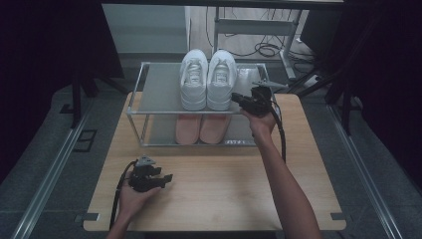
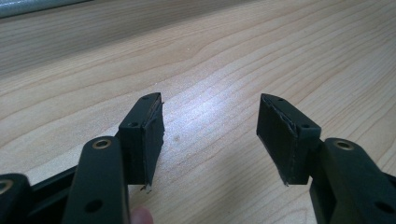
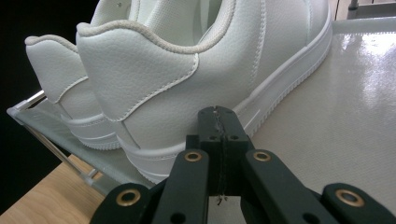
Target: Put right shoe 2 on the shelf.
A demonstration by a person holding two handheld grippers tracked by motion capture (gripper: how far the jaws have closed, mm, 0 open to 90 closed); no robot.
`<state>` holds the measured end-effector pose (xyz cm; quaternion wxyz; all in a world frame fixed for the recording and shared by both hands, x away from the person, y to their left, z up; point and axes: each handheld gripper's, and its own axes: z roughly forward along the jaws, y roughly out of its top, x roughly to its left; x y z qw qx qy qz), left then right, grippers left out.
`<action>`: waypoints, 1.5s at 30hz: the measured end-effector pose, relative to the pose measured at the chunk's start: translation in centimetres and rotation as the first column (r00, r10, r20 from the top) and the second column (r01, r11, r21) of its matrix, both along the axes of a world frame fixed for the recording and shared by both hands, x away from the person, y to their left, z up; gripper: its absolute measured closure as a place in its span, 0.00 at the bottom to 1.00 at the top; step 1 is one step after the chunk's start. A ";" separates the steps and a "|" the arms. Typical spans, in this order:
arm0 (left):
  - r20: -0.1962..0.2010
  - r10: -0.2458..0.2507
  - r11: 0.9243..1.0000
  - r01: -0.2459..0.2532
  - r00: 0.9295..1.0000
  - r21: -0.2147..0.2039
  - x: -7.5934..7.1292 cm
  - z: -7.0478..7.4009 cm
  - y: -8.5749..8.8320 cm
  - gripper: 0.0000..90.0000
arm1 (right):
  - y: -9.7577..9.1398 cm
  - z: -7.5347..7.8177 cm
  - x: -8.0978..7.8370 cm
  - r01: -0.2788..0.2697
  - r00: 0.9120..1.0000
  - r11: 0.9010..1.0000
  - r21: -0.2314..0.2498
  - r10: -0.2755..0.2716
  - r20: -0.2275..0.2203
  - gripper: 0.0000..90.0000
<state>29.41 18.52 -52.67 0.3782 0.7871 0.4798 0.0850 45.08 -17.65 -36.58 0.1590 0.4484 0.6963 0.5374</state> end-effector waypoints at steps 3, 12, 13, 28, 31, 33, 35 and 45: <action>0.000 0.000 1.000 0.000 1.000 -0.002 0.0 0.0 0.0 0.46 | -0.2 0.2 -0.2 -0.008 1.000 1.000 -0.009 0.008 0.012 0.96; 0.000 0.007 1.000 -0.007 1.000 -0.002 -0.2 0.1 0.0 0.46 | -0.9 0.3 -0.7 -0.007 1.000 1.000 -0.006 0.007 0.028 0.89; 0.000 0.007 1.000 -0.007 1.000 -0.002 -0.2 0.2 0.1 0.46 | -1.0 0.3 -0.8 -0.008 1.000 1.000 -0.005 0.008 0.027 0.88; 0.011 0.012 1.000 -0.011 1.000 -0.002 -0.8 0.5 0.5 0.46 | -2.1 0.4 -2.6 -0.029 0.998 0.999 -0.018 0.030 0.056 0.67; 0.009 0.009 1.000 -0.009 1.000 -0.003 -0.8 0.5 0.5 0.46 | -2.6 0.2 -3.1 -0.030 0.998 0.999 -0.015 0.031 0.060 0.66; 0.012 0.009 1.000 -0.009 1.000 -0.003 -0.8 0.5 0.5 0.46 | -2.9 0.0 -3.3 -0.031 0.997 0.999 -0.014 0.031 0.064 0.66; 0.012 0.010 1.000 -0.010 1.000 -0.003 -0.8 0.5 0.5 0.46 | -3.4 -0.2 -3.6 -0.030 0.997 0.999 -0.010 0.031 0.066 0.66; 0.010 0.005 1.000 -0.005 1.000 0.004 -0.8 0.4 0.5 0.45 | -5.3 -1.3 -5.8 -0.038 0.996 0.999 -0.021 0.039 0.084 0.66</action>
